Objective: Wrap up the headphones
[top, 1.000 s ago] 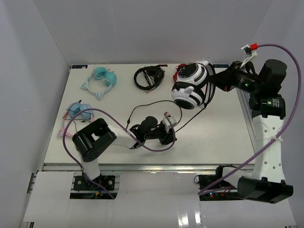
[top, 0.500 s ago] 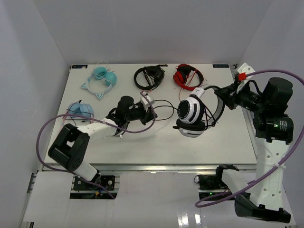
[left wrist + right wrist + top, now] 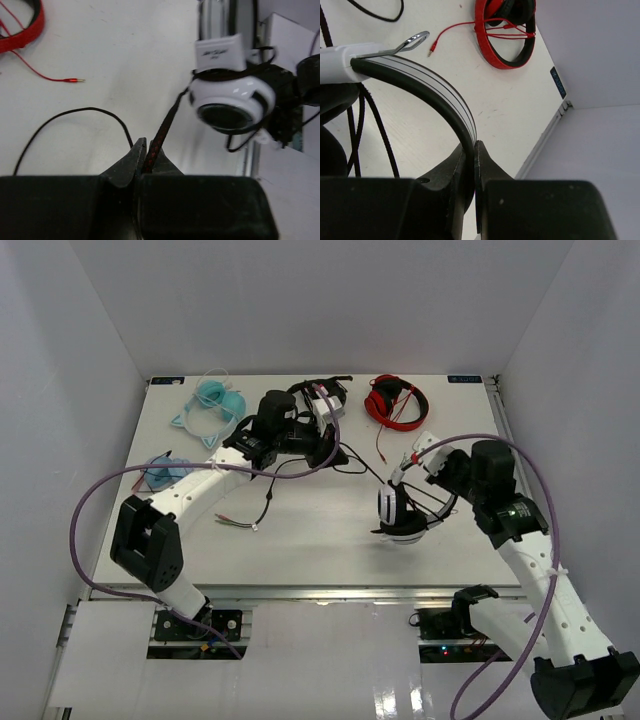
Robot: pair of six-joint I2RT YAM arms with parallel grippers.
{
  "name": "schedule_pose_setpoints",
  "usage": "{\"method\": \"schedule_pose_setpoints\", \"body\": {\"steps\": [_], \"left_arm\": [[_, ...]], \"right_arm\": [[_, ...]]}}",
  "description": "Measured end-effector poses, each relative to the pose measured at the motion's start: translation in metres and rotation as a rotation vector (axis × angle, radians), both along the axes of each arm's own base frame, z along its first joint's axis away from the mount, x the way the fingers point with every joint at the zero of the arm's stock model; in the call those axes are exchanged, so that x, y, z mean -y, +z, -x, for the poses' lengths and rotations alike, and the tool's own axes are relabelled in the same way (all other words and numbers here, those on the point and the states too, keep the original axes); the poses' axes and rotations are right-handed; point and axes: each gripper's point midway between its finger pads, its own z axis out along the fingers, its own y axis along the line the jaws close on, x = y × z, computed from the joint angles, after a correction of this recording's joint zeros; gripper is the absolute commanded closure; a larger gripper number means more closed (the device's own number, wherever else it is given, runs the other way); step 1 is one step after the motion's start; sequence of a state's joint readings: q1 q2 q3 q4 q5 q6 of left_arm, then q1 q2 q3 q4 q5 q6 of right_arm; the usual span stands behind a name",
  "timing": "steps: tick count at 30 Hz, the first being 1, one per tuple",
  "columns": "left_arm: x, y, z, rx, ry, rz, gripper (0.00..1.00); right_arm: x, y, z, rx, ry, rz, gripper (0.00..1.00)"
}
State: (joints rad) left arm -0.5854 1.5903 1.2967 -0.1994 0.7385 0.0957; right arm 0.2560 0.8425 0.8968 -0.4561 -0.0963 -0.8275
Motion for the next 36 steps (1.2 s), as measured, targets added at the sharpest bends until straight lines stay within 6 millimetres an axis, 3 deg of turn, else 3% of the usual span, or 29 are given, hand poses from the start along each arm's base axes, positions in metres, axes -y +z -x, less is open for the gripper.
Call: {"method": "schedule_pose_setpoints", "body": {"steps": [2, 5, 11, 15, 18, 22, 25, 29, 32, 36], "left_arm": [[0.006, 0.002, 0.007, -0.081, -0.035, 0.015, 0.97], [0.012, 0.001, 0.028, -0.232, -0.088, 0.032, 0.95], [0.035, 0.006, 0.083, -0.485, -0.227, 0.052, 0.90], [0.061, 0.018, 0.114, -0.561, -0.299, 0.072, 0.84], [0.078, 0.030, 0.115, -0.585, -0.281, 0.120, 0.82], [0.100, 0.036, 0.110, -0.542, -0.217, 0.186, 0.65], [0.112, 0.025, 0.126, -0.501, -0.195, 0.198, 0.49], [0.111, -0.017, 0.147, -0.415, -0.132, 0.182, 0.37], [0.104, -0.053, 0.151, -0.286, -0.074, 0.158, 0.33], [0.094, -0.085, 0.134, -0.109, 0.004, 0.122, 0.31]], "right_arm": [[-0.002, -0.012, -0.007, 0.021, -0.024, 0.052, 0.92], [0.004, -0.012, -0.029, 0.091, -0.128, 0.093, 0.92], [0.000, 0.014, -0.070, 0.294, -0.332, 0.096, 0.92], [-0.015, 0.017, -0.089, 0.358, -0.416, 0.036, 0.92], [-0.016, 0.018, -0.101, 0.345, -0.515, -0.049, 0.92], [-0.024, 0.024, -0.115, 0.247, -0.592, -0.238, 0.92], [-0.015, 0.036, -0.125, 0.170, -0.643, -0.395, 0.92], [-0.001, 0.049, -0.123, 0.064, -0.669, -0.569, 0.92], [-0.016, 0.054, -0.107, -0.048, -0.592, -0.679, 0.92], [-0.050, 0.066, -0.077, -0.206, -0.395, -0.802, 0.92]]}}
